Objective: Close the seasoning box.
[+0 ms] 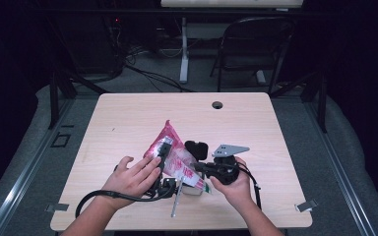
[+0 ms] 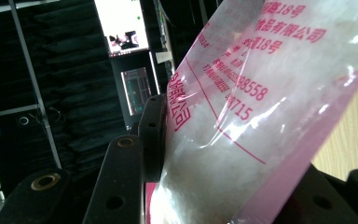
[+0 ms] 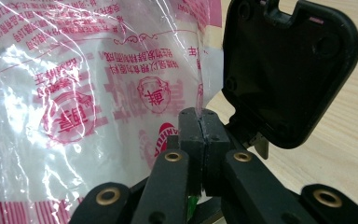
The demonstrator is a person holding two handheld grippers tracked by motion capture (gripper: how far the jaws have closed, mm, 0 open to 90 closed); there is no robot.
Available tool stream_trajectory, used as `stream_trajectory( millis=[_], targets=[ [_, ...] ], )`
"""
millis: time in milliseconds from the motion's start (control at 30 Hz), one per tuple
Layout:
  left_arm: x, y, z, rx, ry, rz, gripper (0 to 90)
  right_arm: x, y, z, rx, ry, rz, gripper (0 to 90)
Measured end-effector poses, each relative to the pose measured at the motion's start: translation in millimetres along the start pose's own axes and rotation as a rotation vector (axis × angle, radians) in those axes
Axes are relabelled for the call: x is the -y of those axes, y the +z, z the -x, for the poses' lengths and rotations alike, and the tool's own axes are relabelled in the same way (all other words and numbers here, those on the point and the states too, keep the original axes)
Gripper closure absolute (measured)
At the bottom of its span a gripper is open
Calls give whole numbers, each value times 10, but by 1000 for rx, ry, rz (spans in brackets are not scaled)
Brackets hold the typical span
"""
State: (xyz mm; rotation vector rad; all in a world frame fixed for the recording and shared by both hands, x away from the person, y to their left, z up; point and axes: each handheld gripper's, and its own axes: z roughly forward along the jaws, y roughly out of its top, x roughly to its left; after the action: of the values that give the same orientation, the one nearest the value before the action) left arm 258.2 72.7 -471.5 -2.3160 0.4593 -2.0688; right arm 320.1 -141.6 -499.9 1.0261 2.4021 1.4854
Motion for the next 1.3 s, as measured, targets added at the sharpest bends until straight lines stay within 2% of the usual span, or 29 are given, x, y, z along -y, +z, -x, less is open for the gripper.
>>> stream_trajectory(
  millis=[67,367,433,533,767,867,933,1067,1100,1133,1200,1300],
  targets=[
    [0,0,0,-11,-1,5,647,-2,-1,2,-2,3,6,898],
    [29,-13,20,1,-1,1,650,-11,-16,3,-1,1,9,899],
    [40,-13,52,-2,-13,5,651,-9,-13,1,0,0,9,899],
    [56,-15,91,15,-28,-2,652,-4,0,-5,3,-2,4,899],
    [86,-12,128,16,-32,-2,654,-6,9,-10,3,-8,3,899],
    [92,-11,146,25,-54,-7,655,-5,13,-14,4,-7,5,900],
    [90,-10,145,21,-39,-8,654,-6,12,-13,5,-9,5,900],
    [87,-6,142,14,-35,-2,653,-7,12,-7,5,-7,8,899],
    [92,-6,155,25,-53,-10,653,-7,13,-7,5,-8,8,899],
    [91,-4,152,14,-43,-6,653,-6,15,-8,6,-7,8,900],
    [95,-1,159,29,-51,-11,653,-6,16,-10,6,-8,7,900],
    [100,0,176,28,-54,-13,654,-6,19,-10,4,-9,2,900]
  ],
)
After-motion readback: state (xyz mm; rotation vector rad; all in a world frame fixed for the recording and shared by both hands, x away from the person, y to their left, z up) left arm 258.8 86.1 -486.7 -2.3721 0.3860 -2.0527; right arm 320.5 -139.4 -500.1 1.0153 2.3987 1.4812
